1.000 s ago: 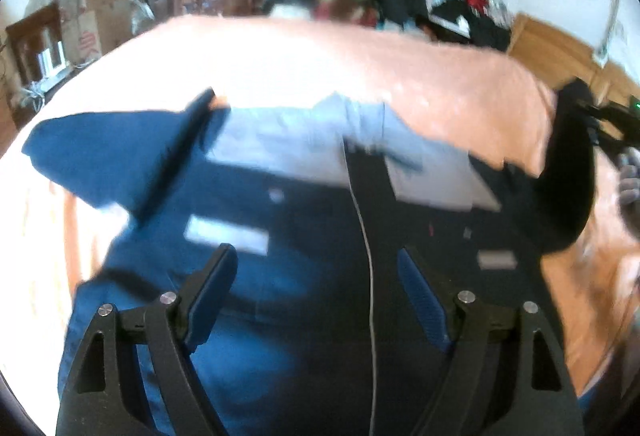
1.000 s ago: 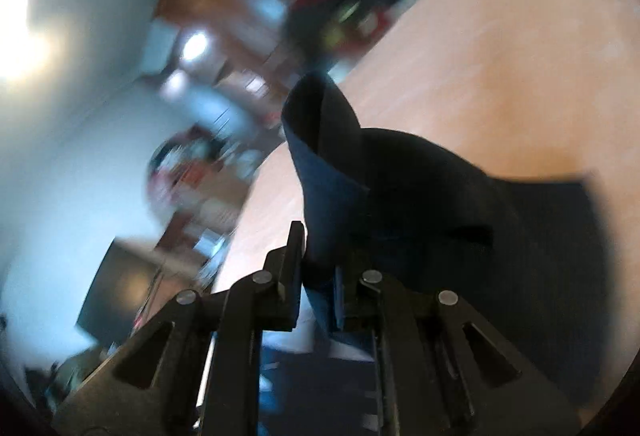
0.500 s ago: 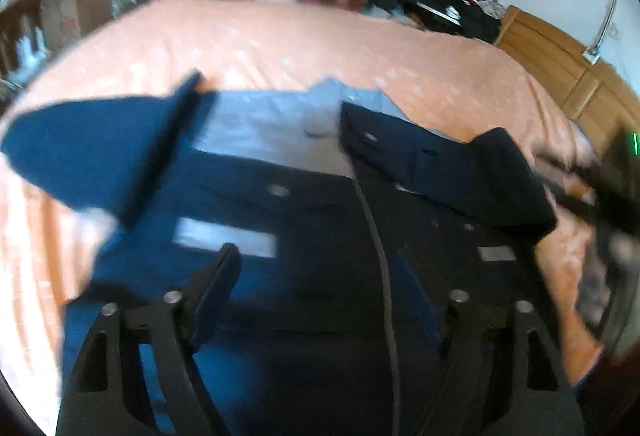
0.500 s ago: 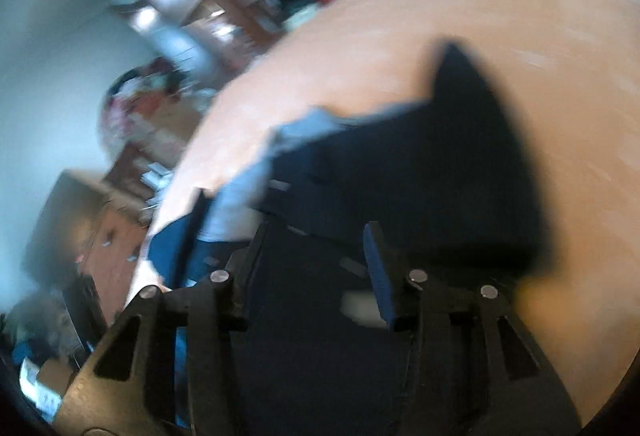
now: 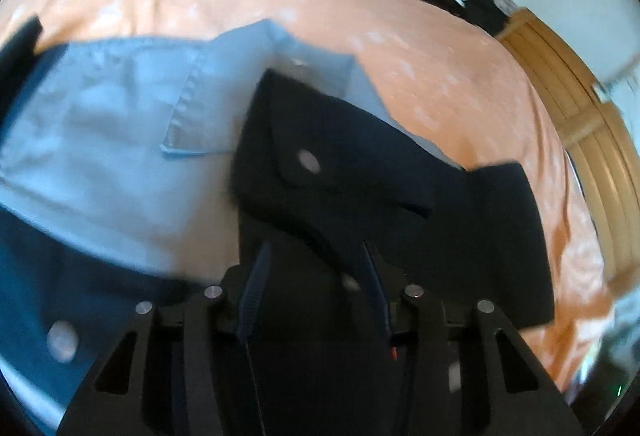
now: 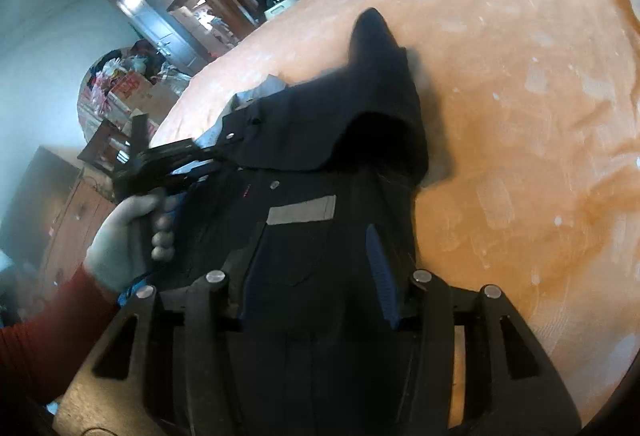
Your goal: Fold small clothes
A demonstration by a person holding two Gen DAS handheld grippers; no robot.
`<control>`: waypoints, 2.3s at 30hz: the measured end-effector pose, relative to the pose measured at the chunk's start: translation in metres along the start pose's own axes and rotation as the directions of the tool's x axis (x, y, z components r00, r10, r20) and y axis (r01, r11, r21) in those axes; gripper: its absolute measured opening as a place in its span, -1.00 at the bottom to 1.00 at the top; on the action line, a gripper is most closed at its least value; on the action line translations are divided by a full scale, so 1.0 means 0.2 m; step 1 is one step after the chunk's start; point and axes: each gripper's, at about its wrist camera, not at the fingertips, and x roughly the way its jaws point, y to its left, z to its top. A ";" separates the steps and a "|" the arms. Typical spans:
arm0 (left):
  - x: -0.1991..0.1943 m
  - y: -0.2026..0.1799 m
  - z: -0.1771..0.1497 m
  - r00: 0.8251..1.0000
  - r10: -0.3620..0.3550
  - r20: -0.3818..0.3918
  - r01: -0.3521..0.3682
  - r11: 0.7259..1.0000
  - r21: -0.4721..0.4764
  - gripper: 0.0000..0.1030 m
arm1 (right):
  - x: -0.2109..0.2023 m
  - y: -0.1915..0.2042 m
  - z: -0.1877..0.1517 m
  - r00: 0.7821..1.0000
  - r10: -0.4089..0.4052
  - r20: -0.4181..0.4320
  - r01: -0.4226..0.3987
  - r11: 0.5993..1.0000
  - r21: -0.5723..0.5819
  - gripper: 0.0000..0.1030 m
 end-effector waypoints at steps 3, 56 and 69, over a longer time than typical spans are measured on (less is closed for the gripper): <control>0.05 0.00 0.03 0.999 0.036 0.030 -0.036 0.999 -0.020 -0.33 | 0.01 0.02 -0.01 1.000 0.003 -0.007 -0.003 1.000 -0.030 -0.06; -1.31 2.00 -0.23 0.903 0.281 0.324 -0.082 0.855 -0.513 -0.33 | 0.44 0.73 -0.19 0.985 -0.130 -0.109 0.082 0.928 -0.363 0.18; -1.14 2.42 0.11 0.902 0.218 0.374 0.034 0.826 -0.563 -0.50 | 0.68 0.91 -0.17 0.977 -0.124 -0.176 0.056 0.935 -0.349 0.18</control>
